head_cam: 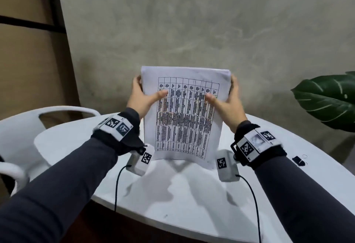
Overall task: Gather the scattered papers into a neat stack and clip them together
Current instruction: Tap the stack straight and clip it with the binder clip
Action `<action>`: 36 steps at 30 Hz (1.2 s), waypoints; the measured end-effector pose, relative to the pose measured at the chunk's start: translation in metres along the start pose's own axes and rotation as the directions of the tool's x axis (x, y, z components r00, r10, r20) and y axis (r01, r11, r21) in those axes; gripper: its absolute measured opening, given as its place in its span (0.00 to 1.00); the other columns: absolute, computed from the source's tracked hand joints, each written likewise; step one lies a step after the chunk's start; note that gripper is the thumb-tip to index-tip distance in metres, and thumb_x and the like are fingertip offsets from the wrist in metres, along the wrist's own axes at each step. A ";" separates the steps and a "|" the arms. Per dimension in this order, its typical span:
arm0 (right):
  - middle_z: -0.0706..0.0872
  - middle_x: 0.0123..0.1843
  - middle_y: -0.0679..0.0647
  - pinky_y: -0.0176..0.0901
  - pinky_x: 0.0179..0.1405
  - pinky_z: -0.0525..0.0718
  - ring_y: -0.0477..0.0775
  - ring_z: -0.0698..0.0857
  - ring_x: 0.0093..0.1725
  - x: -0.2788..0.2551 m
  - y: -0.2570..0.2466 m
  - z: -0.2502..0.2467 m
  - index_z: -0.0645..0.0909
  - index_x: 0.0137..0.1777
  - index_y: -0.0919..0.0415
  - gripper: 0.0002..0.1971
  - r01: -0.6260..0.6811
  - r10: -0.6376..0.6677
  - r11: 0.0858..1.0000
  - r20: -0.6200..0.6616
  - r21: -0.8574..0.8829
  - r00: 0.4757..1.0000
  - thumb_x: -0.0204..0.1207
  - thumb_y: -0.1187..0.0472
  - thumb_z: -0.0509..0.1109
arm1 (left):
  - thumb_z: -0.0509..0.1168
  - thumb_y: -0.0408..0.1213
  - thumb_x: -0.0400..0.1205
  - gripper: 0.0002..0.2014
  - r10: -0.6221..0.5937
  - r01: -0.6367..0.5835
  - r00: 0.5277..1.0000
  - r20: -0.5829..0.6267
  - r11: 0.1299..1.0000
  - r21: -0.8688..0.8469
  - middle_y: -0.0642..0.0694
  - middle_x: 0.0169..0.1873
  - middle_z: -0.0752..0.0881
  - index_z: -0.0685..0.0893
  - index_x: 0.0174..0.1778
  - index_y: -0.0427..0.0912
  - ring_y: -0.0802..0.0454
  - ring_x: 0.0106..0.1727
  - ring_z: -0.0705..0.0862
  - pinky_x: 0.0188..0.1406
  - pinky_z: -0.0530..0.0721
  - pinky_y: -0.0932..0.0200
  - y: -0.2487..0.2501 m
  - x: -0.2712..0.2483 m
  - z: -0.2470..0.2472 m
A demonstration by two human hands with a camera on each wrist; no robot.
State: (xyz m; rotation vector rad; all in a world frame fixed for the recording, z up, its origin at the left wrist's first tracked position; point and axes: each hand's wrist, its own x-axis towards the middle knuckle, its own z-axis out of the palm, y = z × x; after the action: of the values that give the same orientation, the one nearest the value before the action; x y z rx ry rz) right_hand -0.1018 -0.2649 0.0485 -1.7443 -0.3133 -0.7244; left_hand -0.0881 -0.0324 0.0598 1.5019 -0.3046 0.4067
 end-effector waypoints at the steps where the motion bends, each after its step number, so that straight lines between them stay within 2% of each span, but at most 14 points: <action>1: 0.64 0.79 0.48 0.40 0.77 0.66 0.47 0.67 0.77 0.005 -0.005 0.000 0.52 0.82 0.51 0.45 0.100 -0.102 0.990 -0.022 -0.097 0.995 0.71 0.53 0.76 | 0.78 0.39 0.67 0.40 0.005 -0.005 1.000 -0.005 1.000 -0.022 0.43 0.65 0.78 0.63 0.70 0.40 0.47 0.64 0.80 0.72 0.76 0.44 0.004 0.002 0.002; 3: 0.60 0.75 0.42 0.30 0.74 0.59 0.40 0.60 0.75 0.012 -0.014 0.002 0.52 0.83 0.55 0.38 0.249 -0.262 0.937 -0.023 -0.244 0.965 0.78 0.55 0.68 | 0.70 0.31 0.76 0.24 0.011 -0.013 1.000 -0.028 0.998 -0.065 0.42 0.59 0.79 0.65 0.64 0.42 0.47 0.59 0.81 0.72 0.75 0.42 0.006 0.005 0.004; 5: 0.68 0.69 0.45 0.35 0.70 0.66 0.44 0.67 0.69 0.017 -0.017 0.003 0.63 0.78 0.61 0.26 0.275 -0.301 0.912 -0.041 -0.305 0.953 0.82 0.55 0.61 | 0.66 0.30 0.80 0.17 0.003 -0.007 0.999 -0.042 0.997 -0.083 0.41 0.56 0.81 0.67 0.61 0.41 0.46 0.58 0.81 0.72 0.75 0.40 0.003 0.007 0.006; 8: 0.74 0.57 0.50 0.33 0.56 0.69 0.49 0.74 0.58 0.020 -0.015 0.003 0.71 0.67 0.69 0.20 0.253 -0.299 0.912 -0.102 -0.322 0.949 0.81 0.55 0.58 | 0.64 0.30 0.82 0.13 -0.005 -0.002 0.998 -0.064 0.994 -0.111 0.41 0.54 0.82 0.70 0.60 0.41 0.46 0.57 0.81 0.72 0.75 0.41 -0.003 0.008 0.006; 12: 0.71 0.58 0.53 0.34 0.61 0.70 0.49 0.72 0.58 0.024 -0.013 0.001 0.70 0.66 0.69 0.17 0.282 -0.327 0.920 -0.136 -0.270 0.935 0.81 0.62 0.62 | 0.67 0.31 0.79 0.11 0.009 -0.013 0.999 -0.040 0.995 -0.099 0.45 0.50 0.83 0.73 0.51 0.46 0.45 0.54 0.83 0.69 0.78 0.42 -0.002 0.010 0.002; 15: 0.73 0.60 0.51 0.26 0.61 0.69 0.48 0.73 0.60 0.027 -0.009 -0.001 0.71 0.70 0.67 0.18 0.277 -0.318 0.923 -0.123 -0.269 0.940 0.82 0.63 0.59 | 0.69 0.31 0.77 0.12 0.005 -0.006 1.000 -0.015 0.994 -0.111 0.47 0.48 0.84 0.73 0.48 0.47 0.49 0.48 0.84 0.65 0.81 0.42 0.003 0.011 0.000; 18: 0.76 0.65 0.51 0.17 0.60 0.66 0.46 0.74 0.63 0.023 -0.004 0.001 0.70 0.73 0.66 0.21 0.255 -0.292 0.938 -0.143 -0.235 0.946 0.83 0.59 0.56 | 0.69 0.31 0.78 0.18 -0.004 0.003 1.000 -0.007 0.989 -0.145 0.35 0.59 0.84 0.73 0.62 0.36 0.39 0.59 0.84 0.67 0.79 0.38 0.001 0.009 0.002; 21: 0.76 0.70 0.54 0.17 0.61 0.67 0.47 0.74 0.67 0.021 -0.003 0.002 0.63 0.79 0.60 0.24 0.179 -0.204 0.974 -0.183 -0.142 0.962 0.85 0.57 0.57 | 0.73 0.36 0.74 0.25 -0.010 0.013 1.000 0.016 0.985 -0.173 0.32 0.62 0.84 0.74 0.65 0.36 0.36 0.63 0.84 0.68 0.79 0.37 -0.006 0.009 0.001; 25: 0.68 0.78 0.54 0.39 0.74 0.70 0.46 0.72 0.72 0.005 0.009 0.005 0.49 0.83 0.57 0.37 0.019 -0.013 0.998 -0.096 0.066 0.995 0.80 0.56 0.66 | 0.85 0.52 0.43 0.41 -0.063 0.076 0.995 0.074 0.979 -0.190 0.43 0.51 0.88 0.82 0.52 0.43 0.44 0.52 0.87 0.64 0.82 0.43 -0.021 0.007 -0.005; 28: 0.84 0.61 0.51 0.43 0.62 0.82 0.48 0.85 0.57 -0.014 0.032 0.008 0.66 0.74 0.62 0.32 -0.173 0.178 0.969 -0.013 0.176 0.984 0.73 0.60 0.75 | 0.84 0.56 0.34 0.56 -0.131 0.150 0.982 0.134 0.977 -0.150 0.45 0.51 0.88 0.81 0.60 0.37 0.44 0.55 0.86 0.67 0.80 0.44 -0.035 0.003 -0.006; 30: 0.88 0.44 0.52 0.45 0.50 0.83 0.47 0.86 0.42 -0.016 0.042 0.011 0.81 0.53 0.61 0.18 -0.241 0.243 0.956 0.010 0.166 0.970 0.68 0.54 0.79 | 0.84 0.54 0.40 0.56 -0.137 0.158 0.978 0.160 0.980 -0.125 0.44 0.52 0.87 0.78 0.65 0.34 0.43 0.59 0.84 0.69 0.78 0.45 -0.035 -0.001 -0.003; 31: 0.86 0.37 0.52 0.44 0.44 0.82 0.46 0.84 0.35 -0.014 0.041 0.011 0.82 0.44 0.60 0.15 -0.239 0.241 0.962 -0.001 0.135 0.970 0.66 0.50 0.79 | 0.84 0.50 0.47 0.51 -0.139 0.160 0.976 0.165 0.980 -0.120 0.44 0.53 0.87 0.77 0.66 0.33 0.43 0.59 0.84 0.71 0.77 0.44 -0.031 -0.003 0.001; 33: 0.79 0.27 0.50 0.37 0.33 0.76 0.46 0.76 0.26 -0.007 0.035 0.012 0.77 0.36 0.60 0.23 -0.220 0.222 0.973 -0.027 0.063 0.975 0.61 0.40 0.79 | 0.78 0.36 0.64 0.32 -0.142 0.156 0.983 0.118 0.981 -0.117 0.45 0.51 0.86 0.76 0.63 0.32 0.44 0.57 0.83 0.72 0.76 0.43 -0.026 -0.002 0.007; 36: 0.78 0.15 0.40 0.34 0.30 0.77 0.37 0.75 0.21 -0.001 0.027 0.013 0.71 0.30 0.54 0.18 -0.197 0.203 0.976 -0.055 0.089 0.978 0.68 0.47 0.76 | 0.74 0.32 0.71 0.22 -0.110 0.111 0.994 0.012 0.986 -0.127 0.49 0.47 0.85 0.75 0.59 0.40 0.45 0.57 0.83 0.68 0.78 0.47 -0.025 0.003 0.013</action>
State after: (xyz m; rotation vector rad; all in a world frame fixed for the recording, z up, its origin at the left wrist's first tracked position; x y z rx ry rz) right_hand -0.0831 -0.2603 0.0254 -1.6426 -0.1196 -0.6110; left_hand -0.0734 -0.0455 0.0398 1.3876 -0.2457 0.2899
